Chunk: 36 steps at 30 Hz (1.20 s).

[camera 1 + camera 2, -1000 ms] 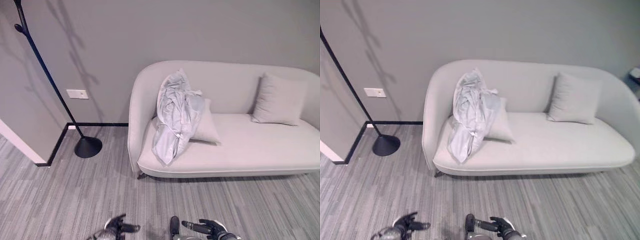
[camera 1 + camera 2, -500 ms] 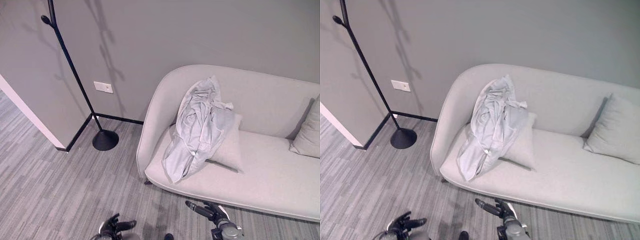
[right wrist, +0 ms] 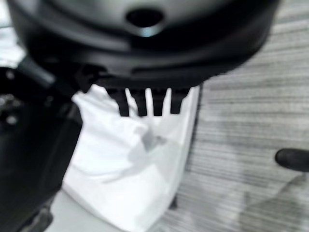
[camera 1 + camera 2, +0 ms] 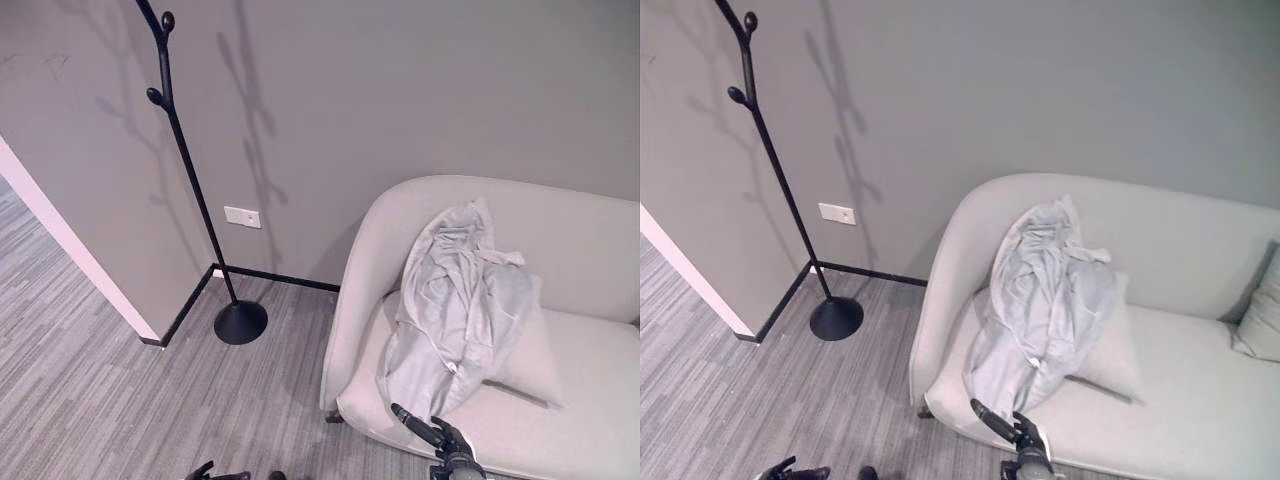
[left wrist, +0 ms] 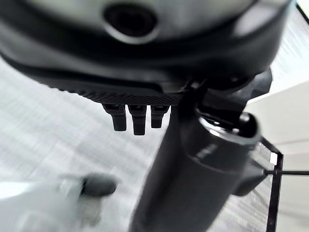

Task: Hang the clothes on the sofa on the clothes rack.

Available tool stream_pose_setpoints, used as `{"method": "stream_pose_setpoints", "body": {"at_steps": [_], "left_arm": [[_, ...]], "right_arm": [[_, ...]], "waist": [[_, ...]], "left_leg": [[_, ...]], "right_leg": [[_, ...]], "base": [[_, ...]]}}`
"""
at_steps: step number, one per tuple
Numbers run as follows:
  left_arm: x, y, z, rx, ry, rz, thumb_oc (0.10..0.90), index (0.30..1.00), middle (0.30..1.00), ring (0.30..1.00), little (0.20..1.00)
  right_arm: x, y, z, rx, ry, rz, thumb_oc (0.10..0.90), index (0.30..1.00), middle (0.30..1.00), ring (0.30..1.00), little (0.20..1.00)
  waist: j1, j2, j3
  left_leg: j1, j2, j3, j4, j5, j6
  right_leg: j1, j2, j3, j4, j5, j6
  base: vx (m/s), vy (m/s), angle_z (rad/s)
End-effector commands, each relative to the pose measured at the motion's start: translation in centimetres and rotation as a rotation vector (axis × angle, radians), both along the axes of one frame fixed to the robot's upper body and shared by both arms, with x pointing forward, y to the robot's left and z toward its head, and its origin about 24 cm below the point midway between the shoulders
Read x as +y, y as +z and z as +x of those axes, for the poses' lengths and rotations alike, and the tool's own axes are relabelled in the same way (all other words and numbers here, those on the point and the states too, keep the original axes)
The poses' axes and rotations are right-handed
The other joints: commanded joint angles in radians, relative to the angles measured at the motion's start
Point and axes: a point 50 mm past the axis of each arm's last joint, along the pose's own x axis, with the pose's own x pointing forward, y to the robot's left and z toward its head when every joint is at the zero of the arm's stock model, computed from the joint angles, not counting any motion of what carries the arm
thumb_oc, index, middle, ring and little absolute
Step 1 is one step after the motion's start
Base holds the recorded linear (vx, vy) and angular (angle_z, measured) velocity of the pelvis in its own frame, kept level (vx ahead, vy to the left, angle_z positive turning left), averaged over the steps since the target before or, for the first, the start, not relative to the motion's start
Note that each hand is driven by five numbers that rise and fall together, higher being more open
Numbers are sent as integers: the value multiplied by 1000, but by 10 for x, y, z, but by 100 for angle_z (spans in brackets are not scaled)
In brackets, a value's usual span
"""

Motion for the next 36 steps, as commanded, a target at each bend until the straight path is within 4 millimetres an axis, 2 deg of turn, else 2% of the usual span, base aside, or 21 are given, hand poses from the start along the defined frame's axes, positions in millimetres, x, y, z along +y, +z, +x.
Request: {"method": "stream_pose_setpoints", "body": {"at_steps": [1, 3, 5, 8, 11, 17, 20, 25, 27, 28, 31, 32, 34, 35, 36], "left_arm": [[-23, -7, -8, 48, -103, -32, 800, 900, 900, 900, 900], [-25, -7, -7, 48, -115, -36, 800, 900, 900, 900, 900], [-33, -7, -2, 31, -146, -54, 800, 900, 900, 900, 900], [-41, -9, -2, 32, -168, -71, 800, 900, 900, 900, 900], [-52, -10, -1, 35, -213, -89, 800, 900, 900, 900, 900], [-56, -11, -5, 61, -274, -90, 800, 900, 900, 900, 900], [-53, -12, -9, 76, -285, -84, 800, 900, 900, 900, 900], [-49, -10, -6, 68, -322, -64, 800, 900, 900, 900, 900], [-50, -8, 2, 39, -380, -55, 800, 900, 900, 900, 900], [-50, -8, 2, 39, -380, -55, 800, 900, 900, 900, 900], [-47, -4, 20, -43, -286, -68, 800, 900, 900, 900, 900], [-47, -4, 20, -43, -286, -68, 800, 900, 900, 900, 900], [-45, -1, 28, -85, -259, -58, 800, 900, 900, 900, 900], [-45, -1, 29, -85, -260, -58, 800, 900, 900, 900, 900], [-46, 1, 34, -102, -282, -49, 800, 900, 900, 900, 900]], "right_arm": [[-43, 46, 44, -223, -9, -281, 800, 900, 900, 900, 900], [-48, 49, 42, -226, -12, -317, 800, 900, 900, 900, 900], [-66, 61, 37, -247, -47, -433, 800, 900, 900, 900, 900], [-81, 72, 29, -272, -116, -513, 800, 900, 900, 900, 900], [-96, 77, 14, -275, -211, -573, 800, 900, 900, 900, 900], [-100, 73, 11, -253, -254, -549, 800, 900, 900, 900, 900], [-99, 66, 15, -242, -248, -489, 800, 900, 900, 900, 900], [-104, 59, 29, -197, -255, -411, 800, 900, 900, 900, 900], [-117, 69, 44, -217, -276, -411, 800, 900, 900, 900, 900], [-117, 69, 44, -218, -276, -411, 800, 900, 900, 900, 900], [-137, 97, 67, -287, -299, -476, 800, 900, 900, 900, 900], [-137, 97, 67, -288, -299, -476, 800, 900, 900, 900, 900], [-151, 119, 77, -352, -318, -545, 800, 900, 900, 900, 900], [-151, 119, 77, -352, -318, -546, 800, 900, 900, 900, 900], [-152, 129, 84, -391, -296, -577, 800, 900, 900, 900, 900]], "waist": [[12, 14, -5], [10, 15, -4], [-6, 13, 1], [-16, 9, 2], [-28, 4, 1], [-29, 7, 6], [-24, 13, 13], [-6, 38, 37], [0, 61, 62], [0, 61, 62], [9, 95, 98], [8, 95, 98], [11, 111, 115], [11, 112, 115], [10, 117, 125]], "left_leg": [[33, 71, 13, 6, -100, -96], [40, 70, 19, 6, -104, -93], [57, 70, 30, 6, -117, -88], [67, 74, 38, 6, -123, -88], [71, 81, 41, 6, -128, -91], [72, 90, 43, 6, -131, -97], [69, 94, 39, 6, -130, -103], [43, 97, 24, 6, -118, -112], [13, 94, 9, 6, -108, -117], [13, 94, 9, 6, -108, -117], [-40, 86, -16, 6, -87, -120], [-42, 86, -17, 6, -86, -120], [-64, 84, -29, 6, -77, -121], [-64, 85, -29, 6, -77, -121], [-75, 85, -32, 6, -72, -120]], "right_leg": [[-39, 31, 27, -41, 93, -11], [-39, 29, 31, -41, 93, -9], [-39, 26, 40, -41, 93, -4], [-40, 28, 46, -41, 92, -2], [-45, 34, 51, -41, 89, -1], [-51, 43, 58, -41, 84, -4], [-57, 48, 57, -41, 80, -5], [-75, 51, 47, -41, 80, -6], [-94, 51, 38, -41, 84, -6], [-94, 51, 37, -41, 84, -6], [-137, 49, 26, -41, 91, -8], [-138, 49, 25, -41, 92, -8], [-155, 48, 21, -41, 95, -10], [-156, 49, 21, -41, 95, -10], [-165, 48, 19, -41, 98, -10]], "base": [[107, 56, -6], [81, 24, -14], [107, 4, -11], [75, -29, -20], [79, -75, -9], [39, -68, -7], [38, -80, -2], [-2, -57, 3], [-46, -56, 18], [-65, -18, 14], [-99, -25, 20], [-27, -20, 18], [-36, -32, 23], [-51, -38, 13], [-38, -28, -2]]}}
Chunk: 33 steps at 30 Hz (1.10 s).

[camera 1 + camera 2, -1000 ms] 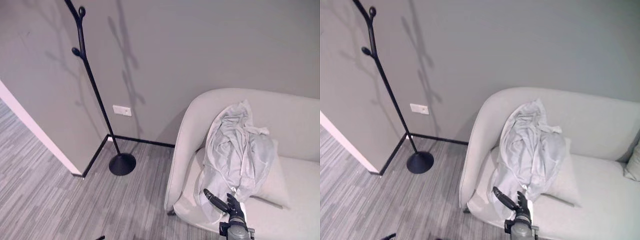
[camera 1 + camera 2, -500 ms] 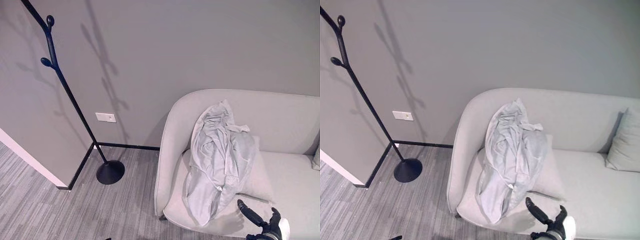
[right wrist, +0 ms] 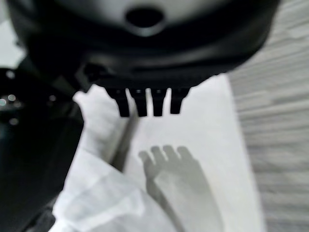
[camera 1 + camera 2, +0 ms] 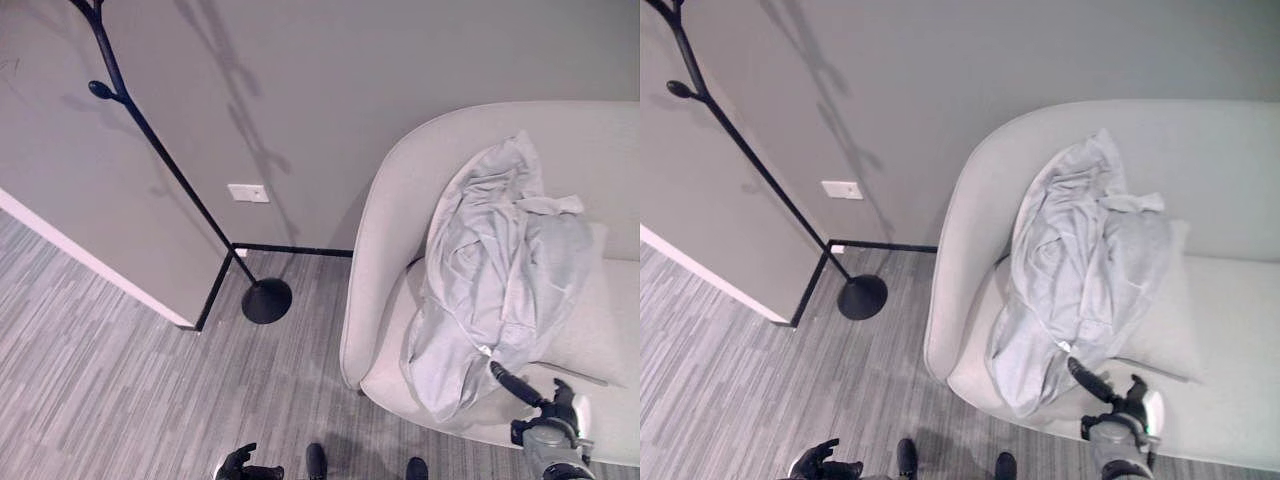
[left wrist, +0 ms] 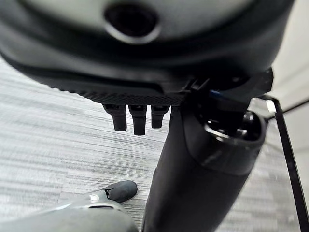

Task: Hang the clothes on the sofa on the clothes rack.

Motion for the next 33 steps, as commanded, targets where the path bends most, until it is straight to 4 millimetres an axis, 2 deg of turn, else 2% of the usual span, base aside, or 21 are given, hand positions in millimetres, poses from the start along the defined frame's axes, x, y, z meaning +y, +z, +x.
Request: {"method": "stream_pose_setpoints", "body": {"at_steps": [1, 4, 5, 6, 8, 9, 11, 12, 13, 15, 17, 18, 21, 24, 25, 27, 28, 29, 30, 33], "left_arm": [[7, 5, 17, -54, -15, 44, 800, 900, 900, 900, 900], [7, 6, 22, -70, -2, 36, 800, 900, 900, 900, 900], [6, 8, 27, -85, 15, 20, 800, 900, 900, 900, 900], [6, 8, 28, -85, 16, 19, 800, 900, 900, 900, 900], [3, 9, 33, -102, -2, 12, 800, 900, 900, 900, 900], [3, 9, 33, -102, -1, 12, 800, 900, 900, 900, 900], [1, 11, 39, -127, -10, 6, 800, 900, 900, 900, 900], [1, 11, 39, -127, -10, 6, 800, 900, 900, 900, 900], [1, 12, 42, -137, -8, 1, 800, 900, 900, 900, 900], [1, 13, 43, -140, 2, 0, 800, 900, 900, 900, 900], [1, 13, 44, -142, 6, 1, 800, 900, 900, 900, 900], [2, 15, 49, -157, 12, 6, 800, 900, 900, 900, 900], [2, 17, 55, -172, 6, 13, 800, 900, 900, 900, 900], [1, 20, 61, -190, -29, 32, 800, 900, 900, 900, 900], [0, 21, 64, -193, -34, 36, 800, 900, 900, 900, 900], [-4, 21, 67, -192, -83, 79, 800, 900, 900, 900, 900], [-4, 21, 66, -192, -83, 80, 800, 900, 900, 900, 900], [-9, 22, 67, -195, -117, 96, 800, 900, 900, 900, 900], [-13, 22, 68, -200, -140, 105, 800, 900, 900, 900, 900], [-21, 22, 69, -212, -247, 154, 800, 900, 900, 900, 900]], "right_arm": [[-11, 48, 40, -227, 4, -127, 800, 900, 900, 900, 900], [-6, 53, 52, -258, 37, -96, 800, 900, 900, 900, 900], [6, 48, 63, -280, 77, 6, 800, 900, 900, 900, 900], [6, 48, 63, -281, 78, 7, 800, 900, 900, 900, 900], [23, 50, 81, -324, 131, 90, 800, 900, 900, 900, 900], [23, 51, 82, -325, 131, 90, 800, 900, 900, 900, 900], [43, 55, 99, -345, 193, 125, 800, 900, 900, 900, 900], [43, 55, 100, -345, 194, 125, 800, 900, 900, 900, 900], [54, 59, 110, -357, 232, 143, 800, 900, 900, 900, 900], [64, 62, 118, -375, 252, 163, 800, 900, 900, 900, 900], [70, 64, 123, -385, 264, 173, 800, 900, 900, 900, 900], [76, 71, 131, -415, 270, 193, 800, 900, 900, 900, 900], [77, 81, 140, -456, 250, 218, 800, 900, 900, 900, 900], [87, 90, 150, -486, 258, 233, 800, 900, 900, 900, 900], [93, 90, 152, -496, 261, 240, 800, 900, 900, 900, 900], [128, 87, 151, -564, 299, 248, 800, 900, 900, 900, 900], [128, 87, 151, -564, 299, 248, 800, 900, 900, 900, 900], [146, 84, 142, -605, 342, 241, 800, 900, 900, 900, 900], [149, 82, 135, -612, 349, 218, 800, 900, 900, 900, 900], [140, 71, 116, -590, 300, 158, 800, 900, 900, 900, 900]], "waist": [[5, -66, 37], [6, -64, 50], [9, -65, 68], [9, -65, 68], [14, -64, 88], [14, -64, 88], [22, -63, 103], [22, -63, 102], [28, -61, 111], [33, -60, 117], [37, -61, 121], [45, -58, 133], [55, -55, 141], [61, -54, 151], [60, -56, 155], [49, -65, 167], [48, -65, 164], [39, -70, 163], [33, -72, 162], [22, -74, 156]], "left_leg": [[-6, 22, -18, 5, -76, -20], [-22, 24, -21, 5, -70, -20], [-42, 26, -25, 5, -62, -22], [-43, 26, -25, 5, -62, -22], [-66, 25, -27, 5, -55, -23], [-67, 25, -28, 5, -54, -23], [-88, 23, -32, 5, -48, -23], [-89, 23, -32, 5, -48, -23], [-99, 21, -35, 5, -45, -23], [-110, 19, -39, 5, -43, -23], [-117, 18, -42, 5, -42, -22], [-133, 15, -50, 5, -38, -22], [-149, 12, -58, 5, -34, -21], [-164, 7, -64, 5, -33, -19], [-169, 7, -65, 5, -32, -18], [-173, 5, -68, 5, -35, -15], [-177, 5, -69, 5, -34, -15], [-179, 6, -68, 5, -38, -12], [-181, 6, -67, 5, -40, -11], [-184, 2, -70, 5, -46, -7]], "right_leg": [[15, -35, 3, 13, -60, 21], [-2, -34, 7, 13, -56, 20], [-24, -34, 9, 13, -49, 18], [-25, -33, 9, 13, -49, 18], [-47, -33, 10, 13, -40, 17], [-48, -33, 10, 13, -40, 17], [-68, -34, 12, 13, -32, 15], [-69, -34, 12, 13, -32, 15], [-77, -36, 8, 13, -29, 14], [-85, -37, 6, 13, -27, 13], [-89, -37, 4, 13, -26, 13], [-101, -39, 0, 13, -22, 14], [-115, -40, -2, 13, -19, 15], [-129, -42, 1, 13, -14, 16], [-131, -42, 0, 13, -13, 15], [-132, -42, 3, 13, -15, 15], [-135, -42, 2, 13, -14, 15], [-138, -42, 4, 13, -15, 14], [-138, -43, 3, 13, -16, 14], [-139, -46, -2, 13, -19, 16]], "base": [[-38, -28, 1], [-38, -20, -1], [-58, -31, -1], [-55, -25, -6], [-43, -4, -2], [-36, 1, -2], [-17, 15, -6], [-5, 39, 2], [4, 38, 6], [5, 25, 1], [4, 18, 0], [8, 37, 1], [0, 27, 0], [27, 50, 8], [51, 50, 13], [59, 37, 12], [45, 17, 4], [0, 0, 0], [40, 18, -1], [0, 0, 0]]}}
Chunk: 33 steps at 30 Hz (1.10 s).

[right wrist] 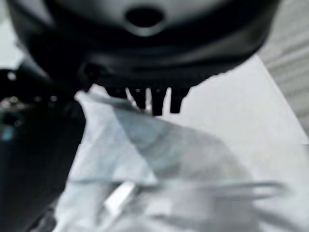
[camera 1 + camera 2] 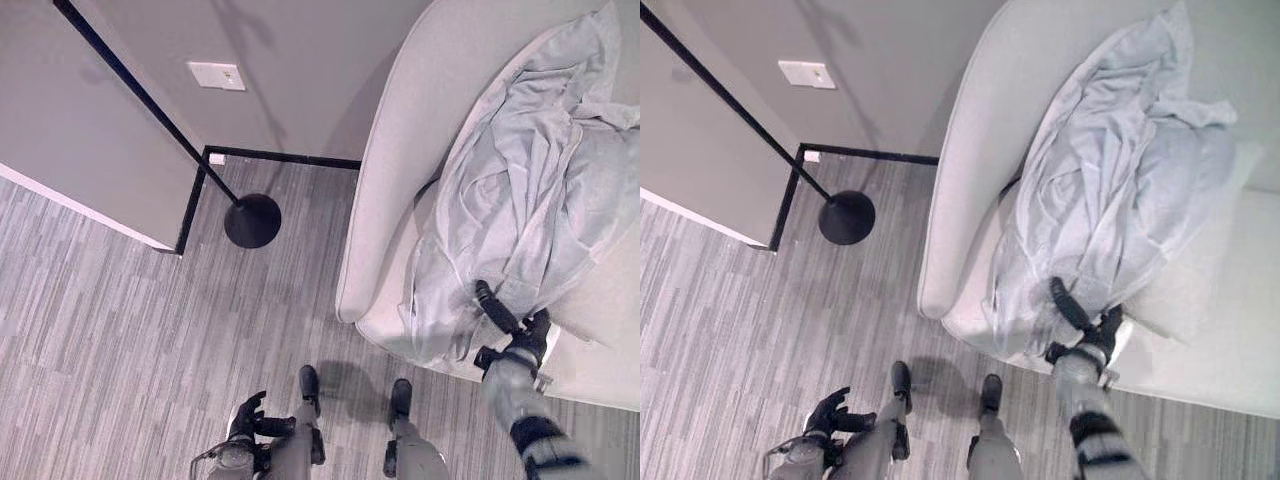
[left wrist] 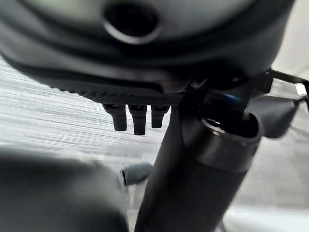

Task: Hang the clothes on the sofa on the clothes rack.

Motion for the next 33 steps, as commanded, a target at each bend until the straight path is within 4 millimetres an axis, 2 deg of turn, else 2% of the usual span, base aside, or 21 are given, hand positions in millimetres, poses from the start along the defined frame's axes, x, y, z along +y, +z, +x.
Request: {"method": "stream_pose_setpoints", "body": {"at_steps": [1, 5, 8, 13, 16, 17, 18, 22, 29, 33], "left_arm": [[2, 1, 4, -3, -155, 158, 800, 900, 900, 900, 900], [0, 3, 8, -22, -202, 206, 800, 900, 900, 900, 900], [-7, 4, 12, -35, -260, 233, 800, 900, 900, 900, 900], [-13, 10, 22, -93, -344, 272, 800, 900, 900, 900, 900], [-16, 12, 24, -115, -376, 291, 800, 900, 900, 900, 900], [-16, 11, 21, -112, -393, 305, 800, 900, 900, 900, 900], [-10, 6, 13, -73, -403, 345, 800, 900, 900, 900, 900], [-4, 1, 4, -24, -414, 376, 800, 900, 900, 900, 900], [-3, 12, 25, -106, -401, 388, 800, 900, 900, 900, 900], [-9, 17, 34, -148, -455, 397, 800, 900, 900, 900, 900]], "right_arm": [[53, 36, 45, -178, 172, -40, 800, 900, 900, 900, 900], [51, 30, 30, -177, 127, -79, 800, 900, 900, 900, 900], [56, 18, 20, -135, 136, -63, 800, 900, 900, 900, 900], [58, 16, 21, -130, 102, -43, 800, 900, 900, 900, 900], [52, 19, 17, -149, 64, -77, 800, 900, 900, 900, 900], [47, 21, 10, -160, 48, -109, 800, 900, 900, 900, 900], [38, 21, -5, -169, 42, -149, 800, 900, 900, 900, 900], [28, 15, -18, -148, 10, -143, 800, 900, 900, 900, 900], [29, -4, -5, -90, -45, 18, 800, 900, 900, 900, 900], [39, -9, 19, -60, -26, 129, 800, 900, 900, 900, 900]], "waist": [[42, -57, -19], [26, -62, -13], [13, -67, -4], [9, -59, 13], [3, -53, 19], [-5, -54, 19], [-20, -63, 18], [-35, -79, 16], [-26, -82, 30], [-5, -64, 40]], "left_leg": [[-12, -11, -44, 5, -87, -4], [-2, -13, -34, 5, -94, -3], [6, -10, -23, 5, -97, -2], [5, -11, -19, 5, -95, -4], [3, -12, -18, 5, -95, -3], [5, -13, -17, 5, -98, -1], [16, -11, -6, 5, -103, 0], [27, -7, 7, 5, -111, 2], [22, -8, 16, 5, -108, 2], [8, -13, 5, 5, -103, -1]], "right_leg": [[19, -67, 23, 6, -48, 33], [18, -69, 31, 6, -47, 37], [16, -69, 41, 6, -44, 38], [9, -72, 49, 6, -39, 40], [4, -71, 53, 6, -38, 42], [6, -71, 55, 6, -40, 42], [10, -71, 62, 6, -39, 42], [10, -71, 73, 6, -37, 45], [-10, -68, 86, 6, -26, 45], [-18, -69, 78, 6, -23, 43]], "base": [[0, 0, 0], [-3, 4, 2], [-13, 1, -1], [-14, 3, -2], [0, 0, 0], [0, 0, 0], [0, 0, 0], [-9, -2, -8], [-28, -2, -14], [-3, -4, 0]]}}
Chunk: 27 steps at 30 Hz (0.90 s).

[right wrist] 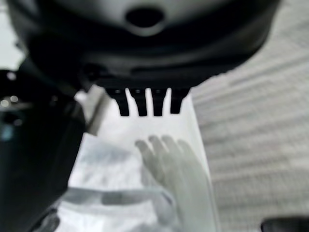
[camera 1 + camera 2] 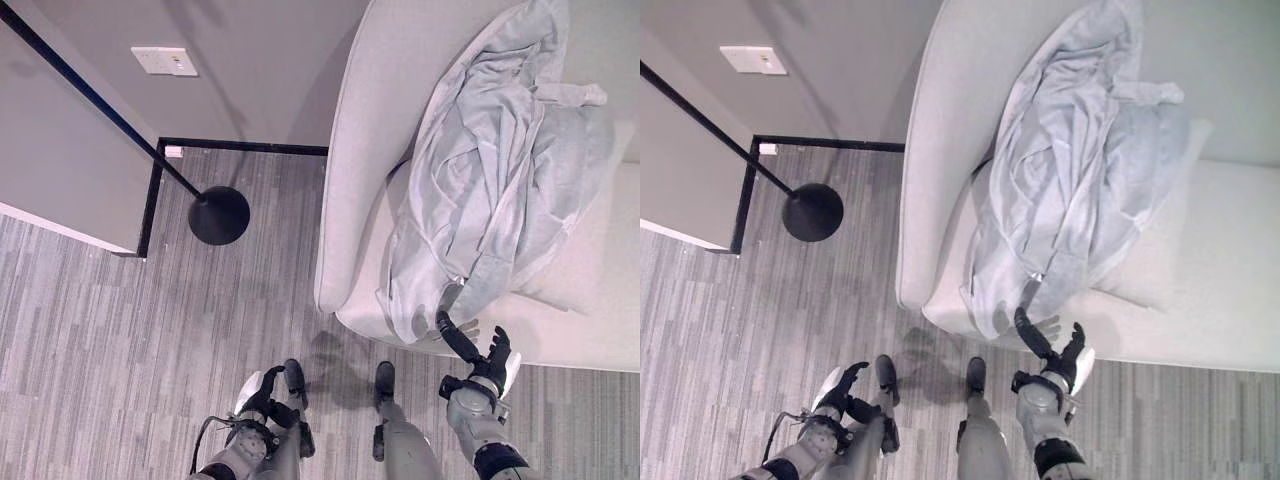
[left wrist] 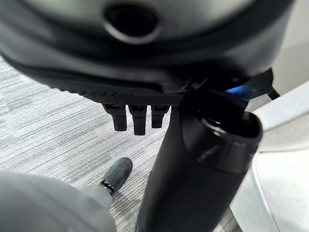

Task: Hang the clothes on the sofa on the clothes rack.

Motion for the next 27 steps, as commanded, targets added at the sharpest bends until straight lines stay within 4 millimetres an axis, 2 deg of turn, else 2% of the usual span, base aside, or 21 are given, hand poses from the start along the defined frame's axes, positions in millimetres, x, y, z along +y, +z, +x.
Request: {"method": "stream_pose_setpoints", "body": {"at_steps": [1, 3, 5, 6, 7, 8, 10, 11, 12, 13, 14, 15, 19, 20, 22, 27], "left_arm": [[3, -1, 1, -3, -28, 58, 800, 900, 900, 900, 900], [7, -2, -1, 9, -24, 64, 800, 900, 900, 900, 900], [10, -4, -4, 23, -52, 93, 800, 900, 900, 900, 900], [10, -4, -3, 22, -52, 93, 800, 900, 900, 900, 900], [8, -4, -6, 26, -142, 132, 800, 900, 900, 900, 900], [8, -4, -7, 22, -186, 150, 800, 900, 900, 900, 900], [6, -2, -5, 1, -303, 196, 800, 900, 900, 900, 900], [6, -2, -5, 1, -303, 197, 800, 900, 900, 900, 900], [6, -2, -5, 2, -338, 218, 800, 900, 900, 900, 900], [6, -2, -5, 2, -338, 218, 800, 900, 900, 900, 900], [5, 0, -2, -8, -360, 231, 800, 900, 900, 900, 900], [5, 0, -2, -9, -359, 231, 800, 900, 900, 900, 900], [-2, 6, 7, -57, -421, 240, 800, 900, 900, 900, 900], [-2, 6, 7, -57, -420, 240, 800, 900, 900, 900, 900], [0, 8, 10, -70, -395, 228, 800, 900, 900, 900, 900], [7, 8, 10, -67, -318, 209, 800, 900, 900, 900, 900]], "right_arm": [[-2, 22, 18, -159, 20, 38, 800, 900, 900, 900, 900], [2, 25, 27, -169, 42, 74, 800, 900, 900, 900, 900], [-1, 38, 43, -189, 83, 54, 800, 900, 900, 900, 900], [-1, 39, 43, -190, 83, 54, 800, 900, 900, 900, 900], [-9, 55, 56, -228, 82, 26, 800, 900, 900, 900, 900], [-11, 63, 61, -247, 83, 10, 800, 900, 900, 900, 900], [-7, 87, 77, -311, 159, -45, 800, 900, 900, 900, 900], [-7, 87, 77, -311, 159, -45, 800, 900, 900, 900, 900], [0, 97, 83, -341, 210, -66, 800, 900, 900, 900, 900], [0, 97, 83, -341, 211, -66, 800, 900, 900, 900, 900], [10, 109, 91, -375, 283, -96, 800, 900, 900, 900, 900], [11, 109, 91, -375, 284, -97, 800, 900, 900, 900, 900], [47, 142, 111, -446, 471, -215, 800, 900, 900, 900, 900], [47, 142, 111, -446, 471, -216, 800, 900, 900, 900, 900], [68, 151, 119, -439, 573, -265, 800, 900, 900, 900, 900], [84, 156, 128, -383, 657, -321, 800, 900, 900, 900, 900]], "waist": [[32, -18, -23], [38, -13, -21], [50, -5, -18], [50, -5, -18], [59, 3, -17], [64, 7, -17], [76, 14, -18], [76, 14, -19], [80, 13, -19], [80, 14, -19], [84, 12, -19], [83, 12, -19], [98, 12, -20], [98, 12, -20], [111, 10, -23], [132, 1, -36]], "left_leg": [[-5, 3, -45, 5, -101, -12], [-11, 1, -49, 5, -98, -14], [-21, -1, -54, 5, -95, -15], [-21, -1, -54, 5, -95, -15], [-27, -4, -57, 5, -95, -15], [-28, -5, -58, 5, -94, -16], [-37, -5, -60, 5, -94, -15], [-37, -5, -60, 5, -94, -15], [-38, -4, -60, 5, -95, -15], [-38, -4, -60, 5, -95, -15], [-38, -4, -61, 5, -95, -16], [-38, -4, -61, 5, -95, -16], [-38, -4, -65, 5, -96, -16], [-38, -4, -65, 5, -96, -16], [-36, -5, -69, 5, -95, -16], [-35, -8, -86, 5, -92, -17]], "right_leg": [[2, -49, 19, 6, -41, 30], [-1, -49, 16, 6, -39, 30], [-7, -52, 11, 6, -37, 31], [-7, -52, 11, 6, -37, 31], [-11, -53, 11, 6, -36, 34], [-13, -54, 10, 6, -36, 35], [-18, -54, 7, 6, -35, 37], [-18, -54, 7, 6, -35, 37], [-18, -54, 7, 6, -37, 37], [-18, -54, 7, 6, -37, 37], [-18, -54, 5, 6, -38, 36], [-18, -54, 5, 6, -38, 36], [-17, -54, 4, 6, -39, 35], [-17, -54, 4, 6, -39, 35], [-11, -54, 1, 6, -41, 33], [5, -56, -18, 6, -47, 32]], "base": [[7, -5, 7], [8, -4, 12], [10, 1, 14], [13, 21, 12], [13, 26, 8], [22, 33, 0], [11, 16, 0], [0, 0, 0], [9, 5, -4], [17, 7, -6], [7, 2, -3], [0, 0, 0], [1, 10, -2], [0, 0, 0], [0, 0, 0], [0, 0, 0]]}}
